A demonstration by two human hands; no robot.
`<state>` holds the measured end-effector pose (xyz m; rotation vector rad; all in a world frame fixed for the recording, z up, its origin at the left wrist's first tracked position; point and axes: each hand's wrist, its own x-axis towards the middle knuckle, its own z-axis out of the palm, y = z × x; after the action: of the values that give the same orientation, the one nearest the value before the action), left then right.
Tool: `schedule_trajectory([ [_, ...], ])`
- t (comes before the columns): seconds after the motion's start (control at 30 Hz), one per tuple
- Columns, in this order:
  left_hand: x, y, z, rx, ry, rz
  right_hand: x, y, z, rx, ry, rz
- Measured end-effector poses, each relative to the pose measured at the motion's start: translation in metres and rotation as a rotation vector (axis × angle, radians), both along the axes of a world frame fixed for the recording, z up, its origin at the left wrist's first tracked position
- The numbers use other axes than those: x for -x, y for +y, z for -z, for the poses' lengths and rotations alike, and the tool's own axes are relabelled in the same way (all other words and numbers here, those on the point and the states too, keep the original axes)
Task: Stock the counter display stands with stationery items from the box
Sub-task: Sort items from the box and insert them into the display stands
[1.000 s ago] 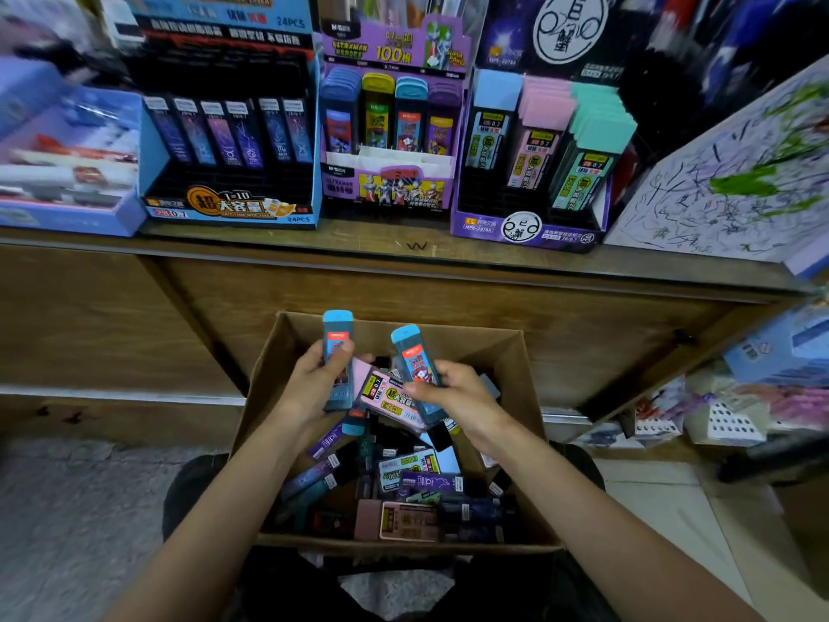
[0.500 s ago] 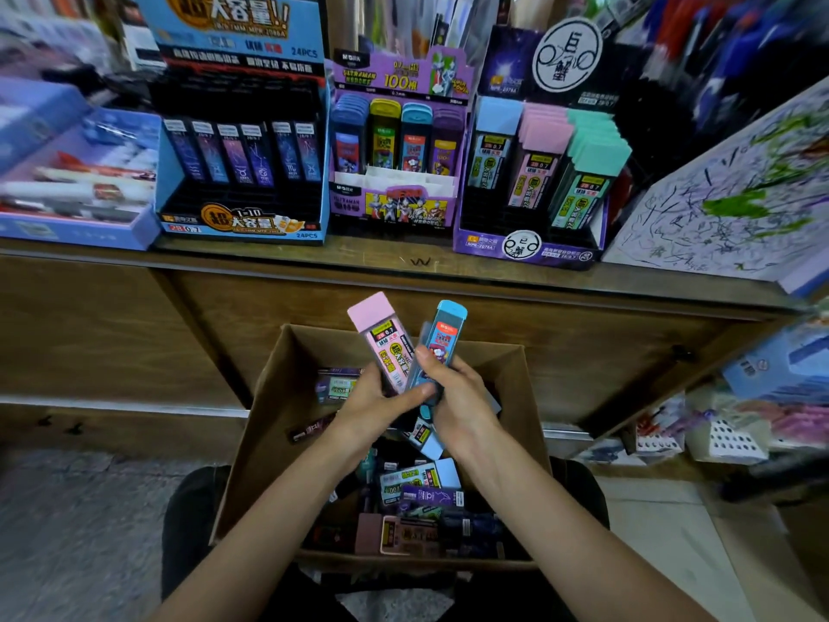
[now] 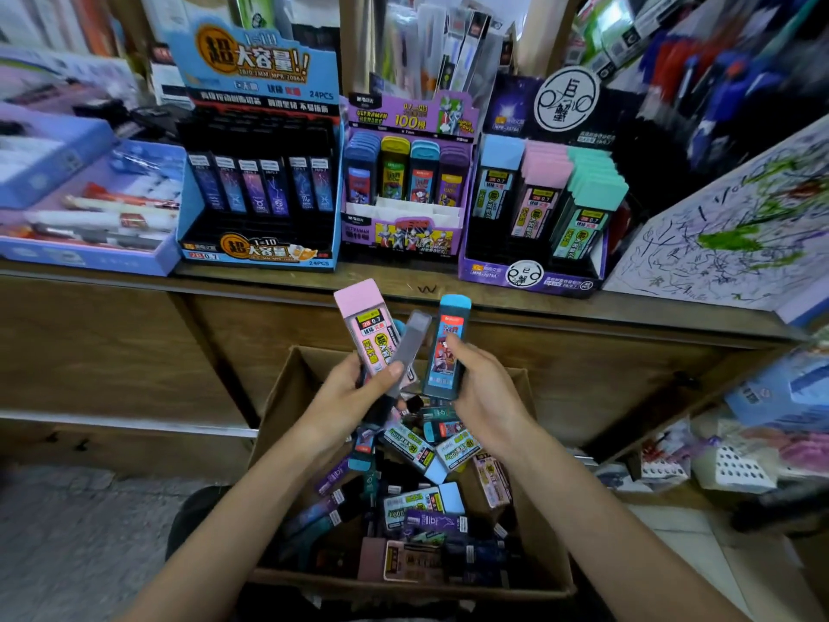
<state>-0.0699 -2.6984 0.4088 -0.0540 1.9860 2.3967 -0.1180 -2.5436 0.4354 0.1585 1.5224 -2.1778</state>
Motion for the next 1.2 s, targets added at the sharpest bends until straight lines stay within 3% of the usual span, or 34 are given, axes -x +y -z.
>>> schedule_trajectory([
  [0.37,0.02,-0.043,-0.049,0.058,0.051,-0.152,0.06,-0.018,-0.081,-0.319,0.485,0.001],
  [0.6,0.025,-0.066,-0.078,0.09,0.097,-0.206,0.133,-0.047,-0.131,-0.567,0.801,0.192],
  [0.8,0.028,-0.079,-0.083,0.079,0.097,-0.231,0.161,-0.051,-0.133,-0.807,0.944,0.145],
  [1.2,0.036,-0.082,-0.079,0.061,0.091,-0.208,0.172,-0.054,-0.117,-0.933,1.258,0.165],
])
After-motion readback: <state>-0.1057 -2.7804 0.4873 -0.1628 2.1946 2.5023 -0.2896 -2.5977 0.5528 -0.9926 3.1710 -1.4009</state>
